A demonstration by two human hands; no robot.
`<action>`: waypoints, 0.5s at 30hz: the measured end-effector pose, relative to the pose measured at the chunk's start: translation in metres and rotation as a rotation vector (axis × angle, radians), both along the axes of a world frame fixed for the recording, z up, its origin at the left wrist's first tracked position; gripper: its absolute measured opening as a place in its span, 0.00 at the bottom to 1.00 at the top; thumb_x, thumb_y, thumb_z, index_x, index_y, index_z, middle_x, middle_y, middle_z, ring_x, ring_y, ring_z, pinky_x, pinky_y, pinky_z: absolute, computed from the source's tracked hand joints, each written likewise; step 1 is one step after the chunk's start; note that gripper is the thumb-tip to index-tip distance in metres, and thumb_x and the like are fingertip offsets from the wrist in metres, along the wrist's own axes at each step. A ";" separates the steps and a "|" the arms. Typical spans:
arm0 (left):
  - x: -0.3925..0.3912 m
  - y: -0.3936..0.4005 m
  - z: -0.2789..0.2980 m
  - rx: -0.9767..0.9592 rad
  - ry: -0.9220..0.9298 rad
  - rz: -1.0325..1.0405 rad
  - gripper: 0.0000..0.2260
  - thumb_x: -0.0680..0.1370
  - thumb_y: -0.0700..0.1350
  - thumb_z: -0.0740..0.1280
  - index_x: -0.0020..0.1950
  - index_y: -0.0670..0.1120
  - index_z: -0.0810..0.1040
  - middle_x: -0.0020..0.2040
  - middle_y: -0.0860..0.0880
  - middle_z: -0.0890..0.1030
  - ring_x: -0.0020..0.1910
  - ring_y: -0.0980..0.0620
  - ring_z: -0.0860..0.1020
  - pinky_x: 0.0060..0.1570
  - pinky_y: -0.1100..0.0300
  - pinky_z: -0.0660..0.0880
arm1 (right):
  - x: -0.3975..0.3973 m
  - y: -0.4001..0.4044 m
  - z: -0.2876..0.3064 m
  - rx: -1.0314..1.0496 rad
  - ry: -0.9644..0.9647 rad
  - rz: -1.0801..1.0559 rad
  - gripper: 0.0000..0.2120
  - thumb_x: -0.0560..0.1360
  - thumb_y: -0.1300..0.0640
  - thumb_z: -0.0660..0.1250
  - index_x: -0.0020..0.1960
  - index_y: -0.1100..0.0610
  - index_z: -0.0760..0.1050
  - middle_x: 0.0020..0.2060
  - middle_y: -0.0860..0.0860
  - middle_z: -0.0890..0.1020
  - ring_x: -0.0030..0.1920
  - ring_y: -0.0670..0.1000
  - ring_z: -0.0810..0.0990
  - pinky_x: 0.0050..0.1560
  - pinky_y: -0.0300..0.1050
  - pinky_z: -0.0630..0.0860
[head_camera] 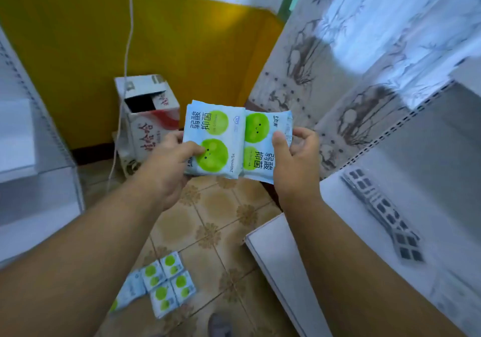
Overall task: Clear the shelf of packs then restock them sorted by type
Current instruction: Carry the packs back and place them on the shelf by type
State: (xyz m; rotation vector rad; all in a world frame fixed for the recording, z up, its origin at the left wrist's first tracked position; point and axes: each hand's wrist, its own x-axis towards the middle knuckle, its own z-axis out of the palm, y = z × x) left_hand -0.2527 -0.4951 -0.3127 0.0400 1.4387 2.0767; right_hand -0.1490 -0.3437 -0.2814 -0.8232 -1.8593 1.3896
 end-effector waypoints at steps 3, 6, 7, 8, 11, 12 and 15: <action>0.001 0.025 0.041 0.054 0.120 -0.148 0.11 0.78 0.32 0.64 0.55 0.47 0.72 0.50 0.47 0.83 0.38 0.52 0.83 0.32 0.58 0.81 | 0.026 0.011 0.044 0.002 0.073 -0.103 0.06 0.80 0.52 0.64 0.55 0.49 0.69 0.43 0.49 0.85 0.42 0.51 0.86 0.41 0.53 0.83; 0.019 0.065 0.087 0.117 0.214 -0.282 0.11 0.78 0.33 0.65 0.55 0.48 0.73 0.49 0.49 0.83 0.37 0.53 0.83 0.30 0.59 0.79 | 0.060 0.030 0.089 0.024 0.147 -0.189 0.03 0.82 0.54 0.61 0.52 0.46 0.70 0.42 0.47 0.85 0.41 0.50 0.86 0.38 0.53 0.83; 0.028 0.079 0.104 0.141 0.237 -0.327 0.11 0.78 0.34 0.65 0.56 0.48 0.73 0.49 0.49 0.83 0.37 0.53 0.83 0.31 0.59 0.80 | 0.074 0.039 0.102 0.077 0.156 -0.252 0.04 0.82 0.54 0.61 0.51 0.45 0.70 0.42 0.48 0.85 0.40 0.50 0.85 0.39 0.52 0.83; 0.039 0.095 0.120 0.160 0.257 -0.372 0.11 0.78 0.34 0.65 0.56 0.47 0.73 0.49 0.49 0.83 0.38 0.52 0.83 0.34 0.57 0.81 | 0.089 0.049 0.114 0.139 0.166 -0.317 0.04 0.82 0.53 0.60 0.51 0.45 0.70 0.43 0.48 0.84 0.41 0.50 0.85 0.40 0.52 0.82; 0.079 0.143 0.168 0.191 0.349 -0.516 0.12 0.78 0.35 0.66 0.60 0.45 0.73 0.52 0.44 0.83 0.45 0.45 0.82 0.47 0.46 0.79 | 0.140 0.080 0.151 0.354 0.141 -0.478 0.03 0.83 0.53 0.57 0.54 0.48 0.68 0.39 0.46 0.79 0.35 0.41 0.77 0.39 0.46 0.74; 0.094 0.160 0.183 0.218 0.368 -0.560 0.12 0.78 0.35 0.66 0.60 0.45 0.73 0.52 0.44 0.83 0.45 0.45 0.82 0.46 0.47 0.79 | 0.158 0.089 0.163 0.395 0.129 -0.528 0.04 0.84 0.53 0.55 0.56 0.51 0.68 0.37 0.45 0.75 0.32 0.39 0.73 0.38 0.43 0.70; 0.140 0.212 0.217 0.290 0.427 -0.665 0.10 0.78 0.34 0.65 0.55 0.46 0.74 0.48 0.44 0.83 0.40 0.47 0.82 0.43 0.52 0.80 | 0.209 0.121 0.194 0.445 0.118 -0.646 0.09 0.84 0.53 0.54 0.61 0.54 0.67 0.37 0.44 0.72 0.32 0.39 0.70 0.37 0.39 0.67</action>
